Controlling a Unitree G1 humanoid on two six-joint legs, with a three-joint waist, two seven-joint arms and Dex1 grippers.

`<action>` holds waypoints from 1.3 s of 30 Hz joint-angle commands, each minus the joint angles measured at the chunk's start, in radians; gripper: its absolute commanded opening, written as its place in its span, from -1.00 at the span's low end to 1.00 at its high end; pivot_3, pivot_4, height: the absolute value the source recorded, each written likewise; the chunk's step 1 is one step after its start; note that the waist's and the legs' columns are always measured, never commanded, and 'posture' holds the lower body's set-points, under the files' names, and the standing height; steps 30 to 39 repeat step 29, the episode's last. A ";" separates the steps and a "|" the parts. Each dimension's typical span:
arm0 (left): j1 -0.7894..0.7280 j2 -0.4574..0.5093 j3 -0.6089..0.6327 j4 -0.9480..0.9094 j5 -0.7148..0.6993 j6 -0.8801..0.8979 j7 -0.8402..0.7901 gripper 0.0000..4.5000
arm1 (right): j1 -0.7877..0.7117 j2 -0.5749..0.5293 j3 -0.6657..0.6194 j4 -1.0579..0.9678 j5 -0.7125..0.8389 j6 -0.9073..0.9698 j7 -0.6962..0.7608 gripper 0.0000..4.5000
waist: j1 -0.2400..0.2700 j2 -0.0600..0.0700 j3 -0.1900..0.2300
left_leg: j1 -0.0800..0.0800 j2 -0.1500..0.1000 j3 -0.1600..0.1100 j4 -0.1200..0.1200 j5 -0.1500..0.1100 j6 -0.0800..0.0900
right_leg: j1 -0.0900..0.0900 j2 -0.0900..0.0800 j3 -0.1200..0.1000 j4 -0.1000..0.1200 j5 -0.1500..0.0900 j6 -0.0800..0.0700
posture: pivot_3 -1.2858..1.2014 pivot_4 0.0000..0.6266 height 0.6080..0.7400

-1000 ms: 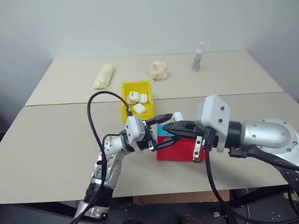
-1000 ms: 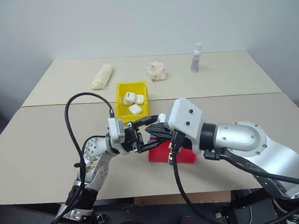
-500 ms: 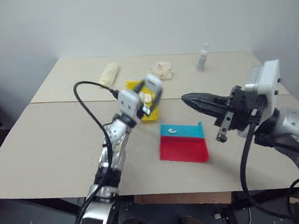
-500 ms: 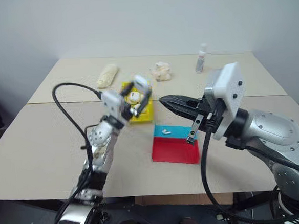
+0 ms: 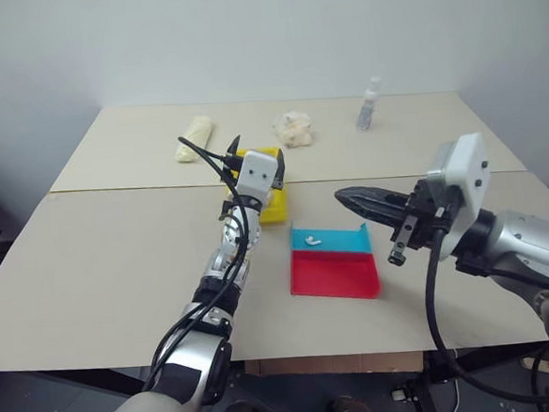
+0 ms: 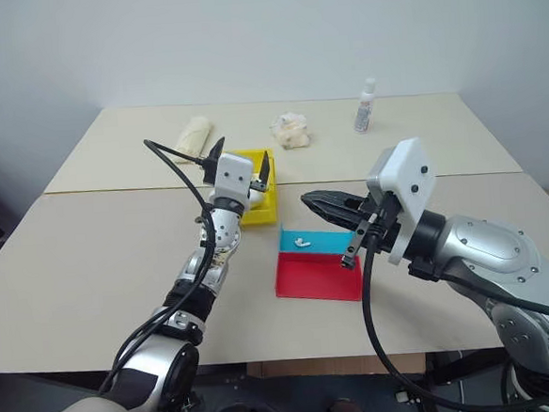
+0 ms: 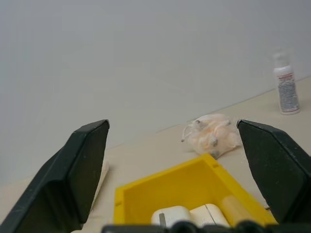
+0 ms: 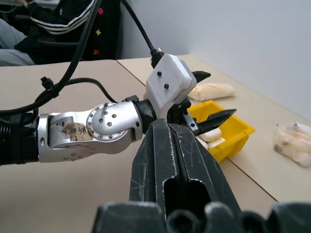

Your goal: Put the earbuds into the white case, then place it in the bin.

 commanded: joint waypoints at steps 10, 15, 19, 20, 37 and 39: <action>0.216 0.184 0.094 -0.702 -0.664 0.722 -0.761 0.99 | 0.262 -0.177 -0.176 -0.023 -0.104 -0.081 0.189 -1.00 | -0.020 0.002 -0.001 | 0.003 0.001 0.001 -0.002 0.000 -0.001 | 0.000 0.000 0.002 0.001 0.000 0.000 | 0.03 -0.52 1.00; 0.364 0.391 0.104 -0.886 -0.693 0.744 -0.908 0.99 | 0.509 -0.243 -0.393 0.064 -0.237 -0.233 0.444 -1.00 | -0.014 0.002 -0.001 | 0.004 0.001 0.001 -0.001 0.001 -0.001 | 0.001 0.000 0.002 0.001 0.000 0.000 | 0.03 -0.52 1.00; 0.503 0.606 0.098 -1.005 -0.709 0.711 -1.128 0.99 | 0.642 -0.248 -0.525 0.146 -0.329 -0.357 0.606 -1.00 | -0.008 0.003 -0.002 | 0.007 0.001 0.002 -0.002 0.000 -0.001 | 0.004 0.000 0.003 0.000 -0.001 0.000 | 0.03 -0.52 1.00; 0.538 0.669 0.087 -1.024 -0.689 0.692 -1.178 0.99 | 0.675 -0.247 -0.543 0.173 -0.363 -0.401 0.642 -1.00 | -0.007 0.003 -0.002 | 0.007 0.001 0.002 -0.002 0.000 -0.001 | 0.003 0.000 0.004 0.000 -0.001 0.000 | 0.03 -0.52 1.00; 0.611 0.780 0.040 -1.065 -0.638 0.651 -1.241 0.99 | 0.684 -0.265 -0.436 0.341 -0.504 -0.610 0.737 -1.00 | -0.003 0.003 -0.002 | 0.011 0.001 0.005 -0.002 0.000 -0.001 | 0.007 0.000 0.005 -0.001 -0.001 -0.001 | 0.03 -0.52 1.00; 0.611 0.780 0.040 -1.065 -0.638 0.651 -1.241 0.99 | 0.684 -0.265 -0.436 0.341 -0.504 -0.610 0.737 -1.00 | -0.003 0.003 -0.002 | 0.011 0.001 0.005 -0.002 0.000 -0.001 | 0.007 0.000 0.005 -0.001 -0.001 -0.001 | 0.03 -0.52 1.00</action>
